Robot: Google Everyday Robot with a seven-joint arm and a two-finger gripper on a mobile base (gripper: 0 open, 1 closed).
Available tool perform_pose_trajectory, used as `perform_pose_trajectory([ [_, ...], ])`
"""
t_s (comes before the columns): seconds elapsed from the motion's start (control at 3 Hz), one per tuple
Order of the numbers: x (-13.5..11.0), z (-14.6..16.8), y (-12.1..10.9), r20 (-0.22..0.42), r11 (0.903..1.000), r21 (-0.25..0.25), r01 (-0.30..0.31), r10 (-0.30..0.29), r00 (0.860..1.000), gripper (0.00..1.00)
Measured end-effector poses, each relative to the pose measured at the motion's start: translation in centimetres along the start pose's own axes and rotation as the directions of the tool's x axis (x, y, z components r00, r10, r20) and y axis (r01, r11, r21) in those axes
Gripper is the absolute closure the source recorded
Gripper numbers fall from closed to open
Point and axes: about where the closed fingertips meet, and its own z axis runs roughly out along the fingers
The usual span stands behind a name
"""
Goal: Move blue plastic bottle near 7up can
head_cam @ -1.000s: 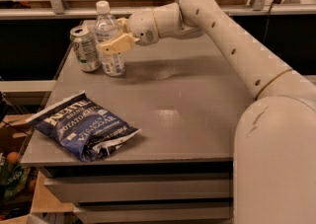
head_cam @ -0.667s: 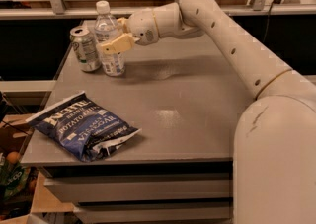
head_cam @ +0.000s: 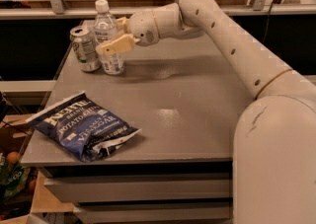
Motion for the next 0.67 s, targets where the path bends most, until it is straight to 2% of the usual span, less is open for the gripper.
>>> perform_pose_trajectory([
  [0.33,-0.14,0.07,0.07,0.007,1.0000,-0.004,0.004,-0.004,1.000,0.00],
  [0.67,-0.20,0.17,0.12,0.012,0.9999,-0.010,0.008,-0.008,1.000,0.00],
])
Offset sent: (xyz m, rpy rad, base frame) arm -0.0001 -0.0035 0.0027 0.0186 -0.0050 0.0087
